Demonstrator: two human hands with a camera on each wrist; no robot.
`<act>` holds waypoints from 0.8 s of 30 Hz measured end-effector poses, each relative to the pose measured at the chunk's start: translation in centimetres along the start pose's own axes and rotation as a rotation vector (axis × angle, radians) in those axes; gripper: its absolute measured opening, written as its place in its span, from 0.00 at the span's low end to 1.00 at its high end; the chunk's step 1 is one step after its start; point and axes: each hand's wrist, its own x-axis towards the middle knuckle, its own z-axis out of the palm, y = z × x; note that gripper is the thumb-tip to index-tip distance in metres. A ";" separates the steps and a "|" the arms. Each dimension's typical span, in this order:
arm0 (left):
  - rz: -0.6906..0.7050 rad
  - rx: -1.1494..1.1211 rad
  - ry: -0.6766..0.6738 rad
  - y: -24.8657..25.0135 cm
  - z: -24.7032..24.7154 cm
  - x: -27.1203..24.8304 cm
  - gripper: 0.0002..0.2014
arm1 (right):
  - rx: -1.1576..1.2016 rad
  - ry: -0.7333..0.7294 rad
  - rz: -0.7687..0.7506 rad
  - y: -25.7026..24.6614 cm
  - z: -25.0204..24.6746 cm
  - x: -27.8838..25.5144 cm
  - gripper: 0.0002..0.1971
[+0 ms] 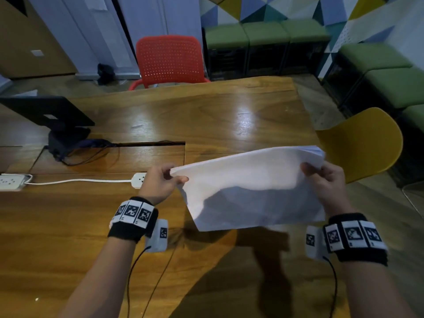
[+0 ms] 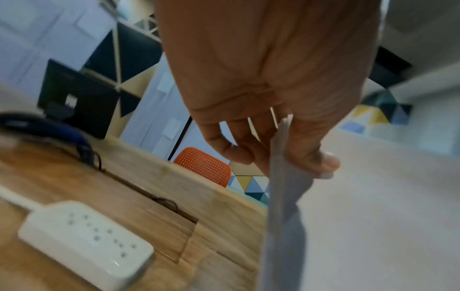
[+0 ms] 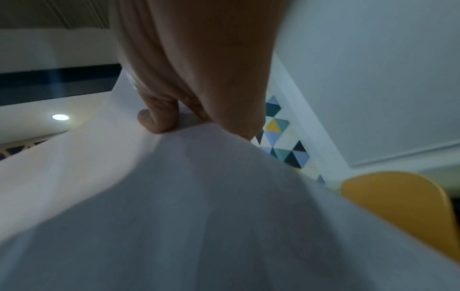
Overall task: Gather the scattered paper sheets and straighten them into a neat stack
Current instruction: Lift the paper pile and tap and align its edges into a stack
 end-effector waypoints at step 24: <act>0.031 -0.221 0.372 1.0 3.8 -0.2 0.15 | -0.141 0.032 0.097 1.7 1.7 -0.1 0.03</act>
